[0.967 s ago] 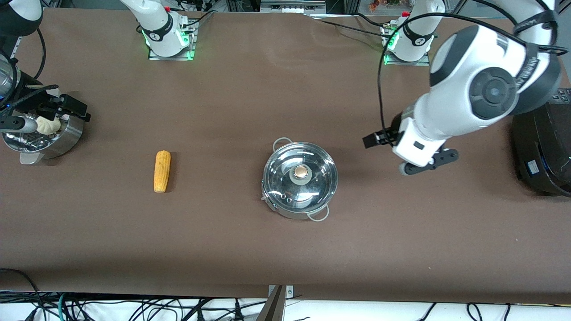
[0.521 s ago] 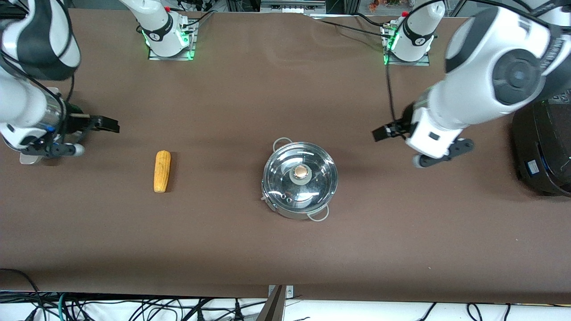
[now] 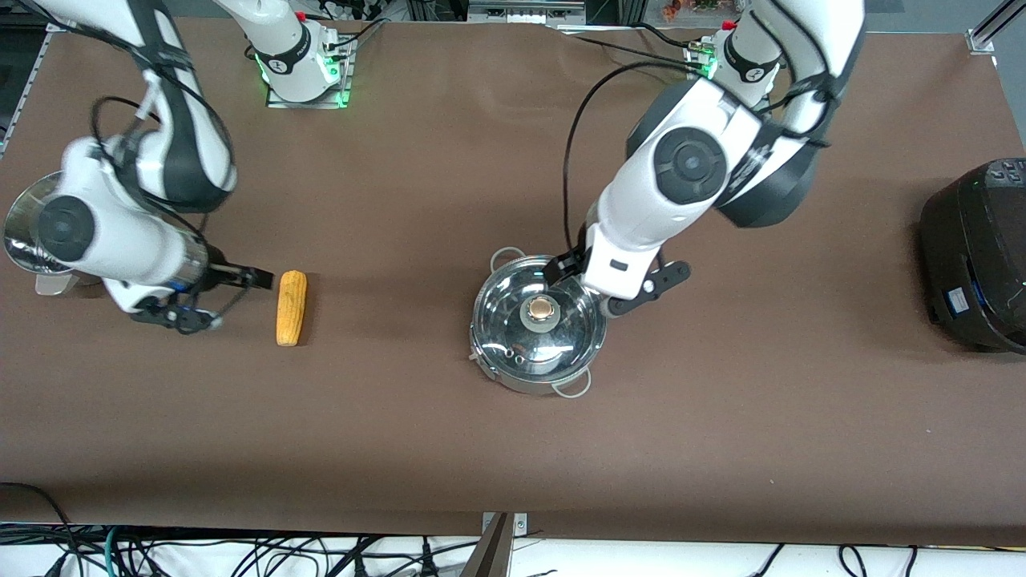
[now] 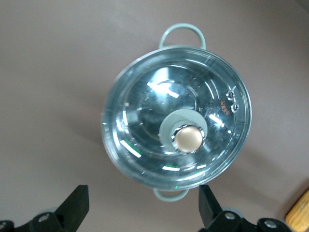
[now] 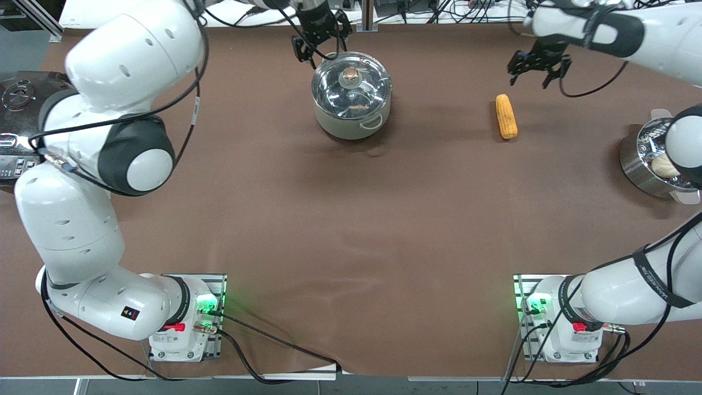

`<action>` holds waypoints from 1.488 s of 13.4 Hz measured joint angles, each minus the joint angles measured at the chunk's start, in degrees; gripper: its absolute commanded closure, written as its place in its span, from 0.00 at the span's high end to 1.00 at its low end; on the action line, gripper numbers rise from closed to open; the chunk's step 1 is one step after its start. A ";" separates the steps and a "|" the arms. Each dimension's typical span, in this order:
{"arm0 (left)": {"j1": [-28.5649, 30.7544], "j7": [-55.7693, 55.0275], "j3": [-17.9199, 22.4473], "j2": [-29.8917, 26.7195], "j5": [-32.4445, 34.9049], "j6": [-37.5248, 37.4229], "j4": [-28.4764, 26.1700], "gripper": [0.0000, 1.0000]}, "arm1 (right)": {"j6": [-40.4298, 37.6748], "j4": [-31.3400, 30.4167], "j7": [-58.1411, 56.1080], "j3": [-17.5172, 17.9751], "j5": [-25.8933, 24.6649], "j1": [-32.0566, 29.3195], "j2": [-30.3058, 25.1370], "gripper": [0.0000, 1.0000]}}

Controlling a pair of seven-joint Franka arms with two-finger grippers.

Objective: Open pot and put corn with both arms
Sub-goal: 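Reach the left gripper to the lid knob while the right gripper reaches the corn, then grasp the lid knob with the left gripper while the right gripper grasps the corn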

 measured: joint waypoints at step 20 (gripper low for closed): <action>-9.67 -7.91 6.60 8.62 5.00 13.05 0.69 0.18 | 7.28 2.29 9.60 -0.35 -14.36 3.90 11.13 0.00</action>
